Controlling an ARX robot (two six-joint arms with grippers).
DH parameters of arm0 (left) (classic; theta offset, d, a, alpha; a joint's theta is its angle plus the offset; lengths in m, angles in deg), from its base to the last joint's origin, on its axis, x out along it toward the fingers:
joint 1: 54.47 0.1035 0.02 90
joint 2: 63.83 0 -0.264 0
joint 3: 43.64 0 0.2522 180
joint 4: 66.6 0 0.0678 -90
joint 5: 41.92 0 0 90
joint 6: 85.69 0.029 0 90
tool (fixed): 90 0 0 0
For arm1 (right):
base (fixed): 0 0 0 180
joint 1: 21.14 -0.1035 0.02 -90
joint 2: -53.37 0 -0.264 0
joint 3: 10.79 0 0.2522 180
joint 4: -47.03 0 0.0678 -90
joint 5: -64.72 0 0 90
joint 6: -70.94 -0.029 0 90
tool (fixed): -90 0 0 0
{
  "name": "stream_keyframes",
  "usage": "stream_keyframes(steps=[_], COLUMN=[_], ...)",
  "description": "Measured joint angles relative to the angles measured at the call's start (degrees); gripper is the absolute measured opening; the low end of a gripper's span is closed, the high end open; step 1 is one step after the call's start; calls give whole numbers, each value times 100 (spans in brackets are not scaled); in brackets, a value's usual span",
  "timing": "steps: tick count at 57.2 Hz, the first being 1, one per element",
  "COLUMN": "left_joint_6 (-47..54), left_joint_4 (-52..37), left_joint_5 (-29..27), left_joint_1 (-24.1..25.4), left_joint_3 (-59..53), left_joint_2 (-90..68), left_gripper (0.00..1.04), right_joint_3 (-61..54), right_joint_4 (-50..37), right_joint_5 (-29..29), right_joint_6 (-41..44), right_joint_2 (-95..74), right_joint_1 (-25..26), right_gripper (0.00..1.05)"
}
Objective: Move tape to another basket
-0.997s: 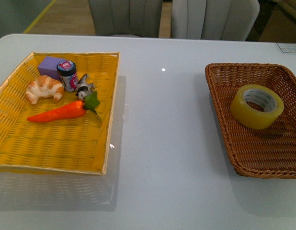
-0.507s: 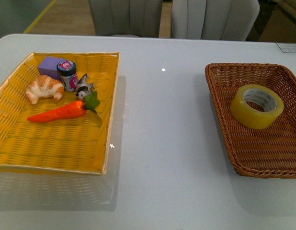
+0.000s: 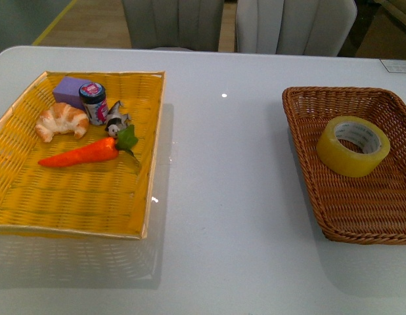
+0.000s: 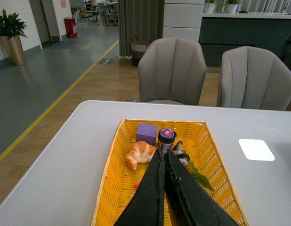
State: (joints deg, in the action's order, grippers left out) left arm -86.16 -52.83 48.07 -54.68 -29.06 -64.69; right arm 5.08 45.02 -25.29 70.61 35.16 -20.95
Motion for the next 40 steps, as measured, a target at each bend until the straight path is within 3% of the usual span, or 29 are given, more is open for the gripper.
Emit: stream_keyframes(steps=[28,32,40], left_joint_6=[0,0,0], left_joint_4=[0,0,0], left_joint_5=[0,0,2], left_joint_1=[0,0,0], left_joint_3=[0,0,0], left_joint_2=[0,0,0], left_gripper=[2,2,2], right_joint_3=[-81,-81,-81], right_joint_4=[599,1458,1558], right_joint_5=[2,9,4], right_joint_6=[2,2,2], right_joint_2=[846,1521,1775], right_joint_1=[-7,-9,-9], right_gripper=[2,2,2])
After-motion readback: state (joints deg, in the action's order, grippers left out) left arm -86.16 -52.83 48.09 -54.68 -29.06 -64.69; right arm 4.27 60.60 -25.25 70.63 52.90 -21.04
